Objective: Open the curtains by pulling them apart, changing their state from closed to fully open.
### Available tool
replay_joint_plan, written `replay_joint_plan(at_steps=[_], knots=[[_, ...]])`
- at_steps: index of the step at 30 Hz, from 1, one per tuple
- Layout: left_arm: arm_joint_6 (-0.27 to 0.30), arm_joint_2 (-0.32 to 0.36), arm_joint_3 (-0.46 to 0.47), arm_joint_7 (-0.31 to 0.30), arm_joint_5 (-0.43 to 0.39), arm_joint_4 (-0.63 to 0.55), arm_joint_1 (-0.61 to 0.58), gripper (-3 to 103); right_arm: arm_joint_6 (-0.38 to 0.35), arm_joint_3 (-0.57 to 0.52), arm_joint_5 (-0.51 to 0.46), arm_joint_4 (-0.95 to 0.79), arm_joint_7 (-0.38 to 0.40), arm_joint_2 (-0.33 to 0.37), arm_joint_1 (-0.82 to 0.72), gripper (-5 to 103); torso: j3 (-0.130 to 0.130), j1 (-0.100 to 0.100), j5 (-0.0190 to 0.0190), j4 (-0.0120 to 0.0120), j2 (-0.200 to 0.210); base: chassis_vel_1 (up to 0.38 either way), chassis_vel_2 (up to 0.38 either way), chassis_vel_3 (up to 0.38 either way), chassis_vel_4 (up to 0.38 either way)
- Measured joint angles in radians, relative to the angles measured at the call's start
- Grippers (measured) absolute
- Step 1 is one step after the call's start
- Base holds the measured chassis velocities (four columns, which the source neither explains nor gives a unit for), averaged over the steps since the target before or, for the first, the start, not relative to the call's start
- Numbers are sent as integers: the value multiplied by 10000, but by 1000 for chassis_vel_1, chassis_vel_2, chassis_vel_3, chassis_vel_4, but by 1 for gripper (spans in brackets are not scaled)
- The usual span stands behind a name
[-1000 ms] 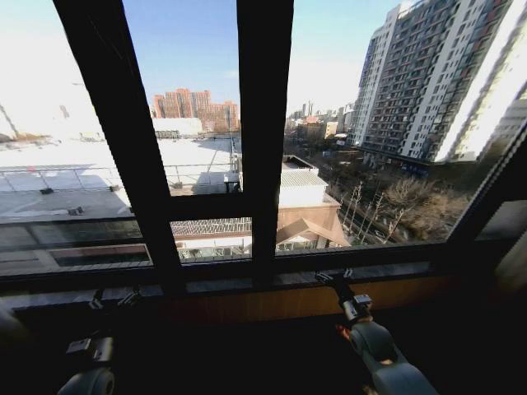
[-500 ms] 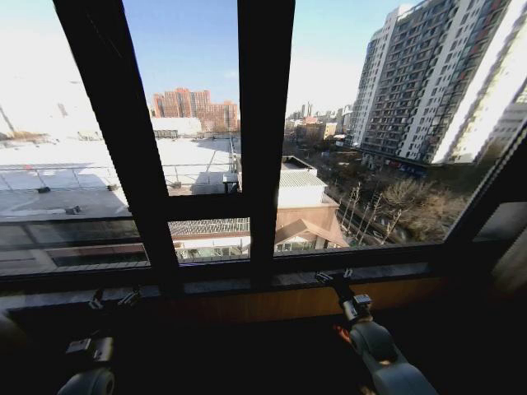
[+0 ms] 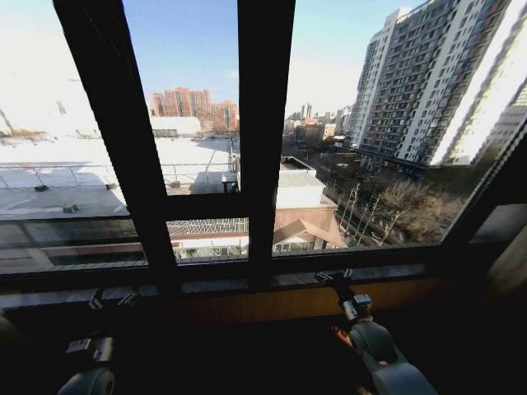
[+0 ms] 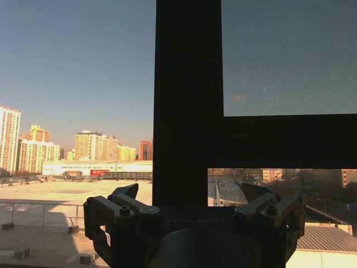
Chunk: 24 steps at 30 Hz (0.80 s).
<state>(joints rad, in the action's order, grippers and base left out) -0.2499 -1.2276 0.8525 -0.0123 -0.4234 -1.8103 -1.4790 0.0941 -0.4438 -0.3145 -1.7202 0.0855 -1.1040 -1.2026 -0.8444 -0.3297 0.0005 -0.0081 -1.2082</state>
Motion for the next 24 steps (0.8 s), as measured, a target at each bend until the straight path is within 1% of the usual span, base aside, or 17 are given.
replay_joint_plan(at_steps=[7,12,17,24], knots=[[0,0,1,1,0,0,0,100,1,0,0,-1,0,0,1,100,-1,-1,-8,2,0,-2,-4,5,8],[0,1,1,1,0,0,1,100,1,0,0,-1,0,0,0,100,-1,-2,-6,2,2,86,-66,-83,74],[0,0,1,1,0,0,1,100,1,0,0,0,0,0,0,100,-1,-2,-5,1,2,136,-169,-141,167],[0,1,2,1,0,0,1,100,0,0,0,-1,0,0,0,100,0,0,-4,2,1,218,-264,-236,267]])
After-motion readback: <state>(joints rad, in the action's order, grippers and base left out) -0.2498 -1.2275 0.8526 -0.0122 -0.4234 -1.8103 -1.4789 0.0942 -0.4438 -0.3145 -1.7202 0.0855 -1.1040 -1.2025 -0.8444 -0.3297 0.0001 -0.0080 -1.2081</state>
